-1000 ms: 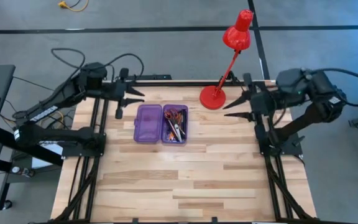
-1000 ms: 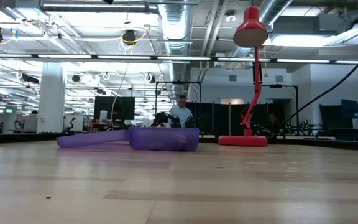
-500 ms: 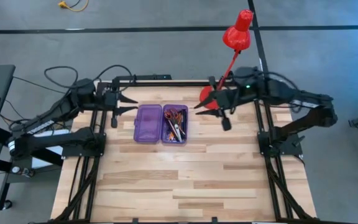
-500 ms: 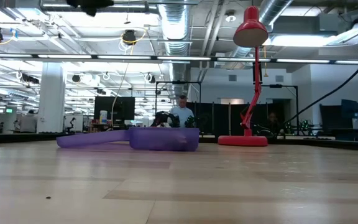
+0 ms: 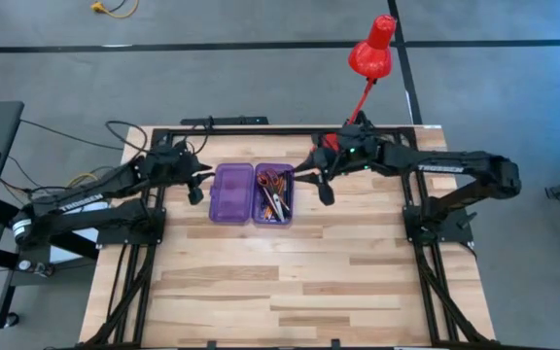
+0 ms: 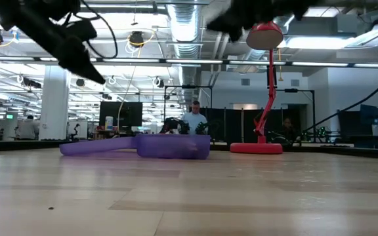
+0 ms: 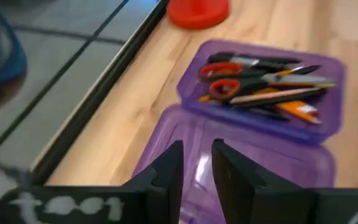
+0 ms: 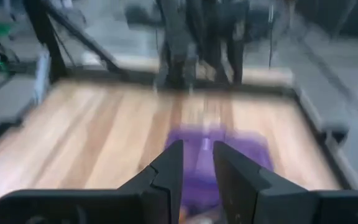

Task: Pick & place school supplies into a supply box
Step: Close the violet supply box

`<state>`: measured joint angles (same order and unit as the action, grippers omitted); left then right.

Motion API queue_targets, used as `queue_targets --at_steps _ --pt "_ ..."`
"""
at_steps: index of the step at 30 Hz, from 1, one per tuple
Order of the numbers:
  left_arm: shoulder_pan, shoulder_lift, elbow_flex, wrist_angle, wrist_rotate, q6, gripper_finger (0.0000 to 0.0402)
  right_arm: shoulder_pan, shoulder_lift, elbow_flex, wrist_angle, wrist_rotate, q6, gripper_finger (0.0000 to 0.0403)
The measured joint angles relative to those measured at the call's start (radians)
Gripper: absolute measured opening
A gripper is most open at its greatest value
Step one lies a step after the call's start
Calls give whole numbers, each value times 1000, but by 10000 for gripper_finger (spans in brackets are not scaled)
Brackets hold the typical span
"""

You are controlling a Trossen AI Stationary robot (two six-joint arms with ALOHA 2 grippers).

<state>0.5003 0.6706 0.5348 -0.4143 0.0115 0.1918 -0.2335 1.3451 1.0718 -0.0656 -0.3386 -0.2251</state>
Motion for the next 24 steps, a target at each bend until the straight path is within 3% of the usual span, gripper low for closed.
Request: queue_targets --at_steps 5,11,13,20,24 --pt "0 3 -63 18 -47 -52 73 -40 69 -97 112 -1 42 82" --pt "-4 3 -82 -1 198 93 73 -42 173 -99 99 -15 -10 82" --pt "-6 3 -81 10 230 107 73 -37 200 -96 109 -15 -19 82" --pt "-6 7 -81 5 -76 15 73 -71 248 -98 11 7 -71 82" --pt "-6 7 -81 59 -121 7 73 -96 248 -98 -8 7 -53 82"
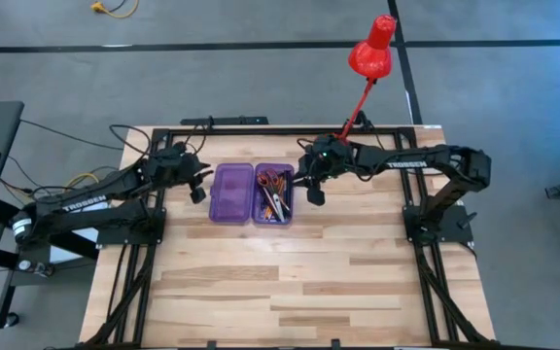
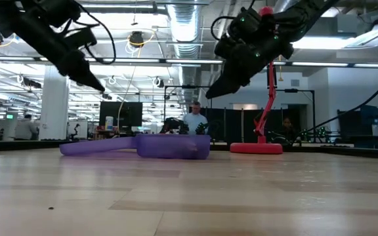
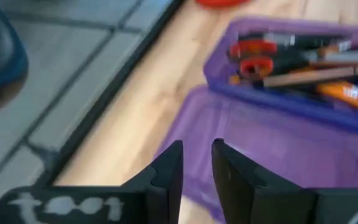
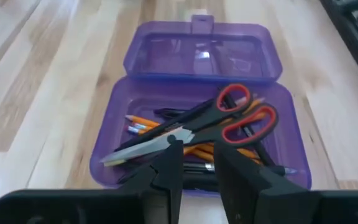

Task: Pick & place school supplies into a supply box
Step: Close the violet supply box

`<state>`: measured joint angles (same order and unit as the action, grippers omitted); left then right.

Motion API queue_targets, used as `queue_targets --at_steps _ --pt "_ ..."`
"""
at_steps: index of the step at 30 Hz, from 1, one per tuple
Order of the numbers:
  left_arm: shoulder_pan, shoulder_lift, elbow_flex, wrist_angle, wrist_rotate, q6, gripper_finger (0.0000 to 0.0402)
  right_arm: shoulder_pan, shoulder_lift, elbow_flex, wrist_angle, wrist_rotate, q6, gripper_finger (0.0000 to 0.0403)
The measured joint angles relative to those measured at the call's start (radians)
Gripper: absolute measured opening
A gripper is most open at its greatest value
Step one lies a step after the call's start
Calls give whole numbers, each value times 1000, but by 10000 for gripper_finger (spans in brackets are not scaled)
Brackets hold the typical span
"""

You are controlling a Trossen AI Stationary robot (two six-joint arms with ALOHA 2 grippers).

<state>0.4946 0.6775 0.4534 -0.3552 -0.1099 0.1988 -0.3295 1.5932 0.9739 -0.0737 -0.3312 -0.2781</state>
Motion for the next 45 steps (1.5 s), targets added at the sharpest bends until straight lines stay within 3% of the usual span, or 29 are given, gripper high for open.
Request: queue_targets --at_steps 7,15,24,36,45 --pt "-4 12 2 -4 84 22 73 -27 -8 1 -41 10 39 82" --pt "-4 112 0 -117 -46 4 73 -17 -7 1 -133 28 -33 82" --pt "-4 255 1 -117 -7 40 73 29 58 1 -179 206 -71 82" --pt "-4 420 1 -152 -10 132 73 26 89 1 -151 210 -71 82" --pt "-4 472 1 -169 -23 196 73 18 88 1 -150 210 -89 82"
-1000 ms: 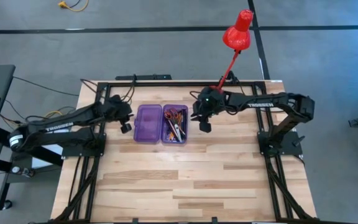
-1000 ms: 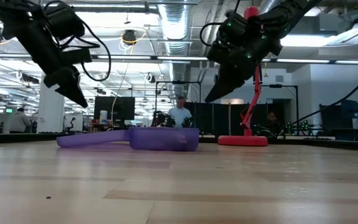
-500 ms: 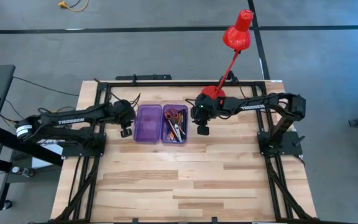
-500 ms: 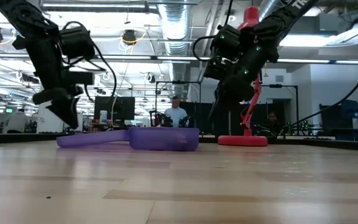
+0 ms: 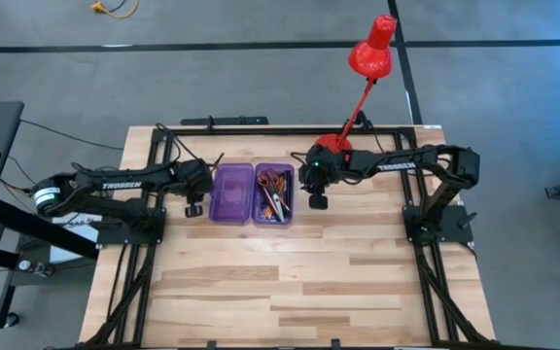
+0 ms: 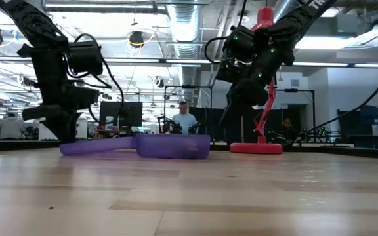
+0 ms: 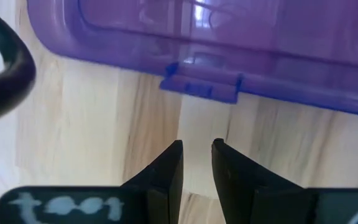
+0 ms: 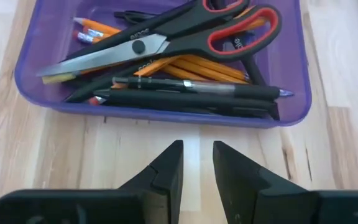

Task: Pick & place school supplies into a supply box
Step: Close the violet supply box

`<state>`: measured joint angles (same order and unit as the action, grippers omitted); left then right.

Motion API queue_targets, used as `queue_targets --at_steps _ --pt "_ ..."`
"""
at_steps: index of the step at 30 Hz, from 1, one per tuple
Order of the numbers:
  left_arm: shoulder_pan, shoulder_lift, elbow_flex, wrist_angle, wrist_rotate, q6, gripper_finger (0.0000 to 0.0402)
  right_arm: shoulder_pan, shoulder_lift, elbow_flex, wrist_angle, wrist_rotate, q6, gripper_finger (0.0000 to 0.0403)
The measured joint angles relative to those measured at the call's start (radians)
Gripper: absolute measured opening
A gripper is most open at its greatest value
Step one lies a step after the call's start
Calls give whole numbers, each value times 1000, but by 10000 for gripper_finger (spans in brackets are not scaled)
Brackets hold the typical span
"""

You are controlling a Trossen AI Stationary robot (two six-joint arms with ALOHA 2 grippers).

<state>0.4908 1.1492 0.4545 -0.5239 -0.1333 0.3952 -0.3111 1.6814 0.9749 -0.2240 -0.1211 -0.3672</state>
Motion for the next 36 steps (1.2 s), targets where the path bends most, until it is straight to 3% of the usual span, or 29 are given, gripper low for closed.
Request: queue_targets --at_steps 7,18,23,36 --pt "0 2 0 37 27 58 73 -19 11 0 -53 19 28 82" --pt "3 140 7 89 61 105 73 -30 11 0 -63 20 33 82" --pt "3 142 18 130 67 126 73 -30 11 0 -62 19 29 82" --pt "3 145 27 147 98 173 73 -38 166 3 -30 15 53 82"
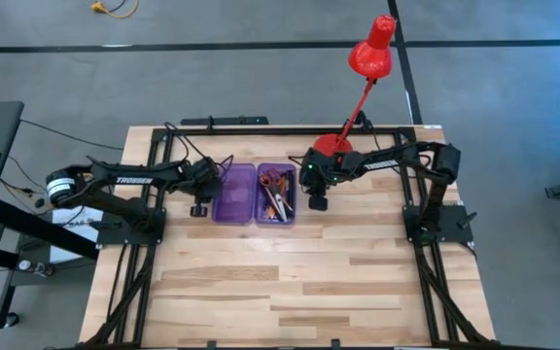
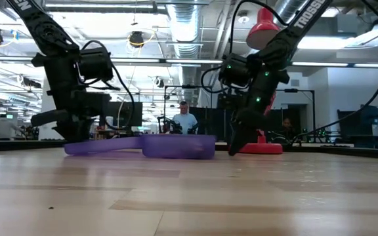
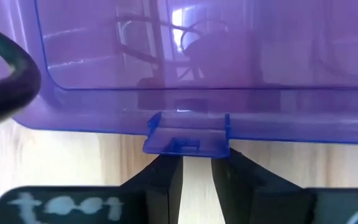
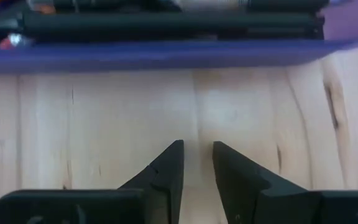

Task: Pick & place school supplies into a supply box
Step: Close the violet supply box

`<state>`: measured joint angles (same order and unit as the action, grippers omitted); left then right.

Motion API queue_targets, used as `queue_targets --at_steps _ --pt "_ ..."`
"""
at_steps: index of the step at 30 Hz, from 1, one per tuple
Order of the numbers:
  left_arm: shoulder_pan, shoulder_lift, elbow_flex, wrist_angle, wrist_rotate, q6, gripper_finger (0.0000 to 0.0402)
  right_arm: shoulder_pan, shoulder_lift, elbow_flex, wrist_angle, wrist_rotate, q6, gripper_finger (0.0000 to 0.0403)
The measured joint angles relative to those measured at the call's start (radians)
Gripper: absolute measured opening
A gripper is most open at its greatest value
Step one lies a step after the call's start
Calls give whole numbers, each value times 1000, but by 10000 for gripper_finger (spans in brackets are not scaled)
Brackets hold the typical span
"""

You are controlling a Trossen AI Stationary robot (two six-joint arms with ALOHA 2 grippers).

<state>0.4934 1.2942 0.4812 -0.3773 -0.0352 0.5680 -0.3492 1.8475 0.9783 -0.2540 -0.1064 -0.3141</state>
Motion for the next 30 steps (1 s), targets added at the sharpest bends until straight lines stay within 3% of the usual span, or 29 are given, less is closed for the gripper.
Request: queue_targets --at_steps 30 --pt "-2 -1 0 139 69 23 73 26 6 -3 57 -21 30 82"
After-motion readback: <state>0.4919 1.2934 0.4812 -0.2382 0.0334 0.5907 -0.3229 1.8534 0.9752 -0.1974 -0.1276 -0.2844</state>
